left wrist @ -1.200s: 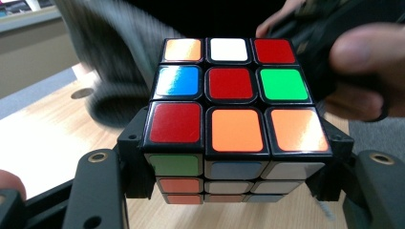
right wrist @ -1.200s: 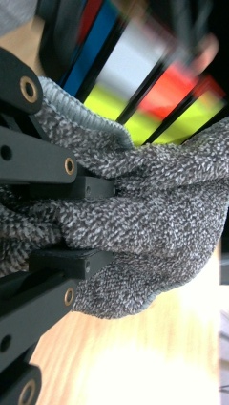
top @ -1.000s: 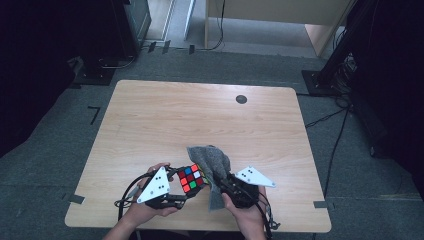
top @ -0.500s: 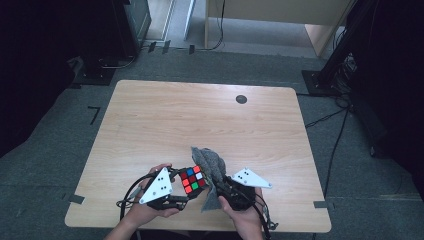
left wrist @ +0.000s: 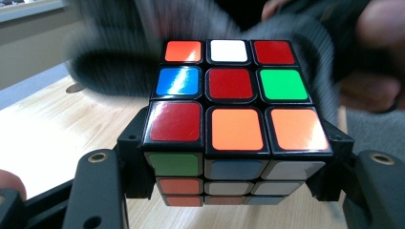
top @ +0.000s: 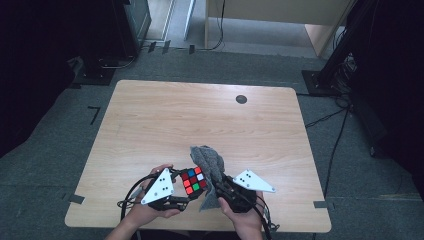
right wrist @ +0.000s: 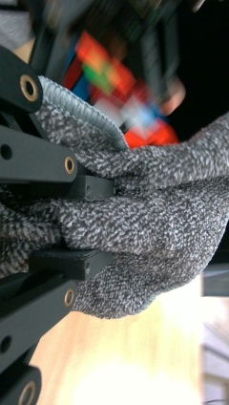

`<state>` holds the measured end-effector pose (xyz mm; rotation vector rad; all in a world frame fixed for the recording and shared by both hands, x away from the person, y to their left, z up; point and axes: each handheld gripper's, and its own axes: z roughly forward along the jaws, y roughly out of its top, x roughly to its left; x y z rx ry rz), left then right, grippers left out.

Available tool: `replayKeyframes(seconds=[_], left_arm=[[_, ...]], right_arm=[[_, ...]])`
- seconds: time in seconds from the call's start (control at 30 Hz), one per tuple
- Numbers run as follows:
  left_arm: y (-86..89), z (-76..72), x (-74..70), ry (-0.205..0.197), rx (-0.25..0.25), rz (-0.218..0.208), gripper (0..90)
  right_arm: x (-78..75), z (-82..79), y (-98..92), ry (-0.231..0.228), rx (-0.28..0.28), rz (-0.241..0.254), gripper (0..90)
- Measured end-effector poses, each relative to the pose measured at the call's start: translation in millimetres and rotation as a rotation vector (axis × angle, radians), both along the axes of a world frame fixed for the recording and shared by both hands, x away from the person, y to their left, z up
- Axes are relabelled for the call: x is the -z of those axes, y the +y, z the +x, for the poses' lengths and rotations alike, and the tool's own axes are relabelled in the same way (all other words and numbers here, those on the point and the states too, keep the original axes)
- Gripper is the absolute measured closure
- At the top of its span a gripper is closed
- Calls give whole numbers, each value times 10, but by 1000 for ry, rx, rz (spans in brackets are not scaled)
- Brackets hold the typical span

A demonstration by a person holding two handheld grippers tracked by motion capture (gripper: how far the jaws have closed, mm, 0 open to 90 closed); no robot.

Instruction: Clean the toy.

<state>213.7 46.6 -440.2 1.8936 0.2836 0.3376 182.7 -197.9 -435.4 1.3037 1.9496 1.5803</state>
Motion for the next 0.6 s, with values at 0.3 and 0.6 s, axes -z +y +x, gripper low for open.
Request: replayKeyframes(seconds=[0.3,0.6], left_arm=[[7,35,27,19,-2,-1,341],[184,106,-83,63,-47,-146,342]], right_arm=[[-87,-20,-53,-32,7,35,720],[122,94,-103,79,17,3,720]])
